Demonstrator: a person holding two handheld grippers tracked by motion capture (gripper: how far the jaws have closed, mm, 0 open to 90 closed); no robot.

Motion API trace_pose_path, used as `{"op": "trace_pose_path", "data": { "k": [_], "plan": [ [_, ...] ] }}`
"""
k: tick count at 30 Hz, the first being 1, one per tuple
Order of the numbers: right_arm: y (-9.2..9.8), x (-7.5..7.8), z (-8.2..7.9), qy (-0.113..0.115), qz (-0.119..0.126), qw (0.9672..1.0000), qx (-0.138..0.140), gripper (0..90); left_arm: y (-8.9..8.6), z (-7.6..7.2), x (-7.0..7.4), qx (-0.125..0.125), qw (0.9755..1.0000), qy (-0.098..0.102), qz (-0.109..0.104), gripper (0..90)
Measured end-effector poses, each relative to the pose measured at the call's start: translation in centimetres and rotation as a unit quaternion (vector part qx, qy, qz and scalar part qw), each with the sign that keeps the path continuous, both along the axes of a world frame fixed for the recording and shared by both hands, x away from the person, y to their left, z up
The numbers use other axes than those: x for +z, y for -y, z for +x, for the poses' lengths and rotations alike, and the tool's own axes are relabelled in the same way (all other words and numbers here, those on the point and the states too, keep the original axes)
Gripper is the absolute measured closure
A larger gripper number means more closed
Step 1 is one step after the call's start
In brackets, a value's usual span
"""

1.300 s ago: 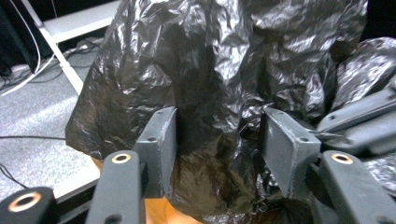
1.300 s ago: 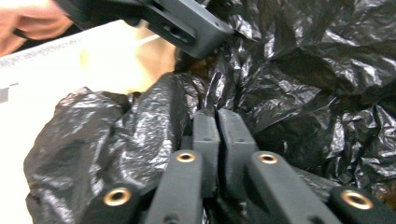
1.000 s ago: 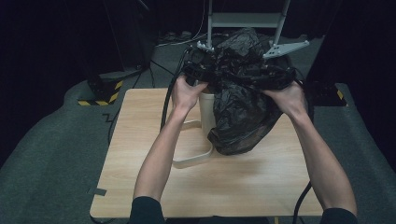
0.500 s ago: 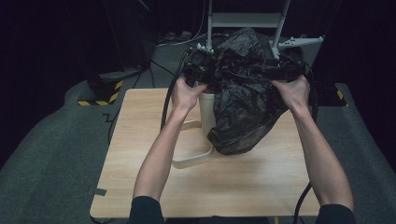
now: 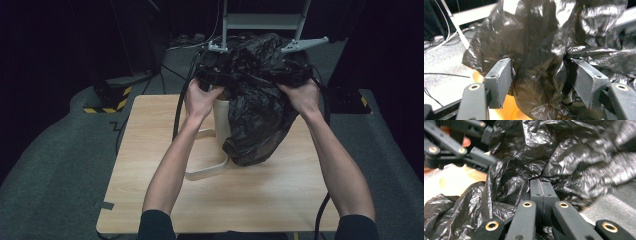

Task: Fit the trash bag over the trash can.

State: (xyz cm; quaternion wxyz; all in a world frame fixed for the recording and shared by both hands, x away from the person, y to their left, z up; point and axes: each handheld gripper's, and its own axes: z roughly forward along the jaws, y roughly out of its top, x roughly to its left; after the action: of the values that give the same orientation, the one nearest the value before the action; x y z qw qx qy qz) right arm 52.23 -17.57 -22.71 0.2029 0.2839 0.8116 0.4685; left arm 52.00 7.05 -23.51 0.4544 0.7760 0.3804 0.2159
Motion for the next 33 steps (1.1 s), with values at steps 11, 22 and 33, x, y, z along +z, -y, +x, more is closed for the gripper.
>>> {"op": "trace_pose_path", "data": {
  "k": [11,22,33],
  "plan": [
    [-3.2,-1.3,1.3,-0.068,-0.062,0.9951,0.037,89.5,-0.8,0.1,0.4,0.003,0.9998,0.010,-0.015,36.9],
    [-0.2,0.9,-0.8,-0.010,-0.004,0.9999,-0.006,55.5,-0.2,1.7,-1.6,-0.003,0.9983,-0.042,0.039,68.6],
    [-2.6,0.5,1.8,-0.027,-0.038,0.9988,-0.016,89.2,-0.9,-0.3,-0.9,-0.026,0.9993,-0.025,0.000,44.9]
  ]
}}
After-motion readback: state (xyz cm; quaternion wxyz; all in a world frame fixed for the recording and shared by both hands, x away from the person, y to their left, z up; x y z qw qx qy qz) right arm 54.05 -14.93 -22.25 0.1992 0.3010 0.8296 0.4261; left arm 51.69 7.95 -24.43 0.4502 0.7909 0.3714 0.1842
